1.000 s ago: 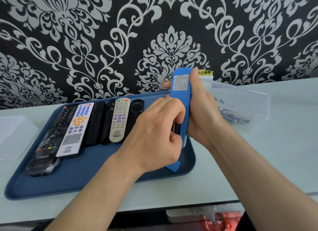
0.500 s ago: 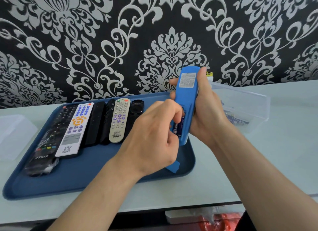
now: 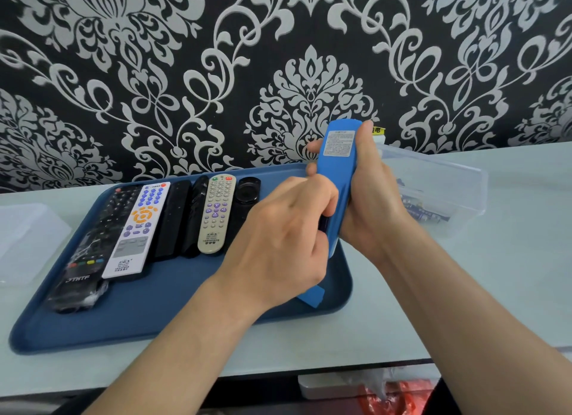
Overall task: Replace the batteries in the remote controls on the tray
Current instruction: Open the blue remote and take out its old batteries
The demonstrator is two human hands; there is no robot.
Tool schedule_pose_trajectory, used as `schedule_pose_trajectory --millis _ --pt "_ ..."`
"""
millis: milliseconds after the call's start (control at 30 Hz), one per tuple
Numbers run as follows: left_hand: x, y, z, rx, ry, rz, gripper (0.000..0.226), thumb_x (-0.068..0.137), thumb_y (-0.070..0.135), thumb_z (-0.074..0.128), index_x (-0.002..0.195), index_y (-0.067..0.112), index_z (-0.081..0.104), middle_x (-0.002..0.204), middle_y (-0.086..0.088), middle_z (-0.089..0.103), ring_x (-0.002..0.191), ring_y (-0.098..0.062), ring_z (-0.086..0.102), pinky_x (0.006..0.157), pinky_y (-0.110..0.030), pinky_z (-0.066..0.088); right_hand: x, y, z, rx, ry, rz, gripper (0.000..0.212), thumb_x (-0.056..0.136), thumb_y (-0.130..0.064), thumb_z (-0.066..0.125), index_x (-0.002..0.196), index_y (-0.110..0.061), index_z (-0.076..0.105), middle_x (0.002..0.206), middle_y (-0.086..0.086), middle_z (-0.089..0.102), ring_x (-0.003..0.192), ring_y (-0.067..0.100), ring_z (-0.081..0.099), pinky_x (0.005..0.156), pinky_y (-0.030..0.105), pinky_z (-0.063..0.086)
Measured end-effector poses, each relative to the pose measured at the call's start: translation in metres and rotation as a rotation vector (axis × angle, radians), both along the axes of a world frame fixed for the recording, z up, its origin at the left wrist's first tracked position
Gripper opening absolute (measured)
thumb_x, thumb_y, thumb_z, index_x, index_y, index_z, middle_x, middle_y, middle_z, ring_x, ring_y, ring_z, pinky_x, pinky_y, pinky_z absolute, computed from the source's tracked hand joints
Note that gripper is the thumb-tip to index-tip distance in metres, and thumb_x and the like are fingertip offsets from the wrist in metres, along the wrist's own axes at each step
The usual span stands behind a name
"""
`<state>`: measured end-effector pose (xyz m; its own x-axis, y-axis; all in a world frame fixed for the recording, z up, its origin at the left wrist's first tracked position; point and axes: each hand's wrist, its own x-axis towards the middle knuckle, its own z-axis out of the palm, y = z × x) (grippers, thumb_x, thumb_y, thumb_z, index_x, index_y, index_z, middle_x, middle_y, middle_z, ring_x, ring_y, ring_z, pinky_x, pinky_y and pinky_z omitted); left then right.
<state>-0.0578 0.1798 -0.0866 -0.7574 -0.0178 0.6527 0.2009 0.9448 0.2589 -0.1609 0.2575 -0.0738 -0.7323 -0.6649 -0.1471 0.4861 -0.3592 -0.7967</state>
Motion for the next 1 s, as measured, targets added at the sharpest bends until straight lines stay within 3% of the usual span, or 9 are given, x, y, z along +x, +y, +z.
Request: schedule_pose_trajectory --millis 400,567,767,900,1000 --pt "-0.003 -0.003 0.003 0.137 -0.085 -0.089 0.031 0.057 -0.003 0.049 0.084 0.010 0.039 0.078 -0.005 0.049 0.070 -0.019 0.040 0.061 -0.041 0.040 0.006 -0.001 0.000 0.089 0.080 -0.024 0.068 0.098 -0.063 0.030 0.099 -0.008 0.070 0.071 0.008 0.059 0.073 0.024 0.054 0.066 0.034 0.049" --pt "-0.001 -0.005 0.004 0.188 -0.106 -0.088 0.029 0.062 0.000 0.053 0.083 0.012 0.037 0.076 -0.002 0.047 0.067 -0.015 0.038 0.060 -0.036 0.038 0.010 -0.002 -0.001 0.128 0.123 -0.037 0.068 0.098 -0.063 0.030 0.101 -0.008 0.070 0.075 0.009 0.061 0.072 0.025 0.057 0.068 0.037 0.051" --pt "-0.003 -0.004 -0.002 0.340 -0.081 -0.024 0.039 0.075 0.006 0.072 0.089 0.020 0.038 0.073 0.004 0.044 0.065 -0.006 0.044 0.060 -0.013 0.036 0.008 -0.004 -0.003 0.115 0.121 -0.039 0.068 0.099 -0.063 0.028 0.104 -0.008 0.067 0.068 0.007 0.062 0.058 0.020 0.058 0.061 0.035 0.049" --pt "-0.002 -0.001 -0.004 0.566 -0.081 -0.028 0.042 0.077 -0.001 0.071 0.095 0.024 0.043 0.079 0.000 0.051 0.065 -0.018 0.056 0.058 -0.027 0.048 0.004 -0.005 -0.004 0.065 0.075 -0.047 0.069 0.099 -0.064 0.027 0.106 -0.007 0.066 0.069 0.008 0.059 0.058 0.021 0.055 0.056 0.033 0.047" --pt "-0.003 0.000 -0.007 0.615 -0.087 0.036 0.037 0.076 0.004 0.075 0.097 0.024 0.053 0.081 0.005 0.057 0.067 -0.015 0.058 0.059 -0.022 0.047 0.001 -0.004 -0.004 0.014 0.039 -0.066 0.069 0.098 -0.064 0.027 0.104 -0.006 0.065 0.068 0.008 0.057 0.058 0.019 0.054 0.058 0.032 0.047"
